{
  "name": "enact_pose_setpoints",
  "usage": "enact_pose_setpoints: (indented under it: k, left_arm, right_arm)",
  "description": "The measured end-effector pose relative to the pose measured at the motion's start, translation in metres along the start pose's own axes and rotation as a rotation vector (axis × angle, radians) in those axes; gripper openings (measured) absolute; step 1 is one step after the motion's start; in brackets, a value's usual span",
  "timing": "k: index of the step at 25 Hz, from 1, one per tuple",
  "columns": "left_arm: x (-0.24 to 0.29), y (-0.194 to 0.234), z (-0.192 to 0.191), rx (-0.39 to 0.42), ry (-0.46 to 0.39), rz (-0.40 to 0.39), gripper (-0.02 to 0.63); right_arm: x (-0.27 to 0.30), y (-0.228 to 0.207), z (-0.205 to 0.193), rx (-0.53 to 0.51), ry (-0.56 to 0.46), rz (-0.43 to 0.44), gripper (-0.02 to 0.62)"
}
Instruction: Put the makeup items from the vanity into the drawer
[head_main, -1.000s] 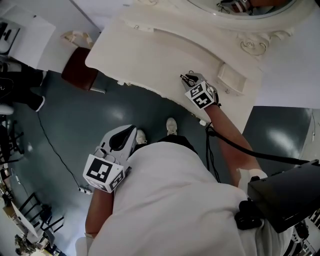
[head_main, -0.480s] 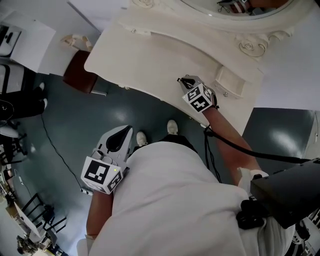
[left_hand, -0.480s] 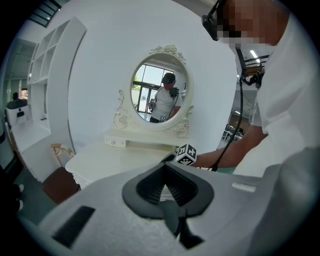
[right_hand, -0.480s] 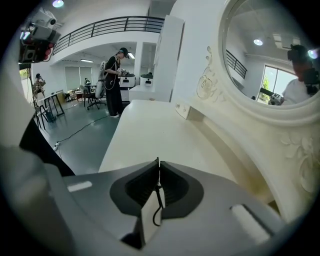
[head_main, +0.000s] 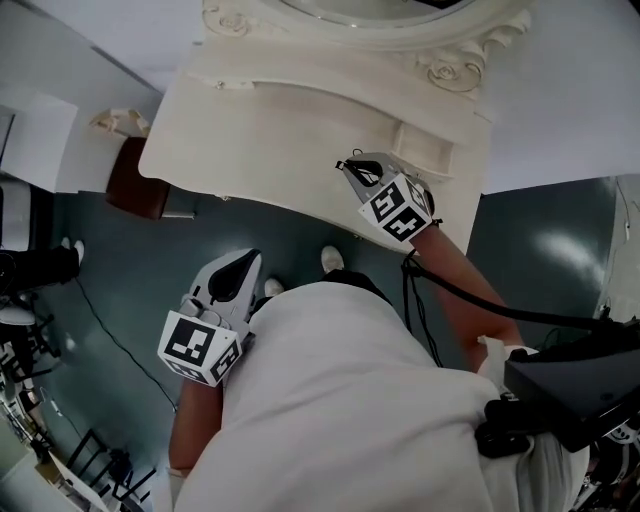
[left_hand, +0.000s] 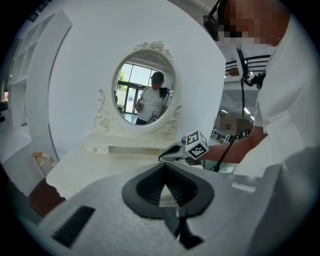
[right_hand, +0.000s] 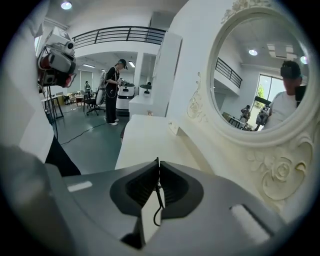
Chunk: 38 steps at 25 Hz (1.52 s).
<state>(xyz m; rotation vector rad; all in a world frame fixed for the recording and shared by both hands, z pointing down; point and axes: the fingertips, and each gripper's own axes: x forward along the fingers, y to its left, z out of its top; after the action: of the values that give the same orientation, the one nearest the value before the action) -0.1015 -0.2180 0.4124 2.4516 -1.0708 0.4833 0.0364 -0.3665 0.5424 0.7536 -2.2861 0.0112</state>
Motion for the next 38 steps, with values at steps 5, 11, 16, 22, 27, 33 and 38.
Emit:
enact_pose_setpoints:
  k: [5, 11, 16, 22, 27, 33, 38]
  left_arm:
    - [0.023, -0.014, 0.007, 0.024, -0.002, -0.056, 0.003]
    - [0.047, -0.028, 0.018, 0.051, -0.003, -0.101, 0.003]
    - [0.058, -0.031, 0.02, 0.054, 0.006, -0.101, 0.003]
    - [0.063, -0.029, 0.018, 0.047, 0.015, -0.071, 0.003]
    - [0.06, -0.026, 0.017, 0.038, 0.021, -0.046, 0.003]
    - [0.061, -0.022, 0.014, 0.028, 0.027, -0.017, 0.003]
    - [0.061, -0.017, 0.016, 0.026, 0.035, -0.005, 0.003]
  right_arm:
    - [-0.042, -0.033, -0.019, 0.018, 0.027, -0.047, 0.014]
    - [-0.072, -0.083, -0.063, 0.031, 0.081, -0.111, 0.014]
    - [-0.075, -0.113, -0.098, 0.057, 0.118, -0.116, 0.014]
    - [-0.06, -0.126, -0.124, 0.085, 0.148, -0.089, 0.014]
    - [-0.043, -0.13, -0.139, 0.101, 0.188, -0.065, 0.014]
    - [-0.022, -0.134, -0.156, 0.122, 0.228, -0.035, 0.014]
    - [-0.011, -0.134, -0.165, 0.128, 0.266, -0.008, 0.014]
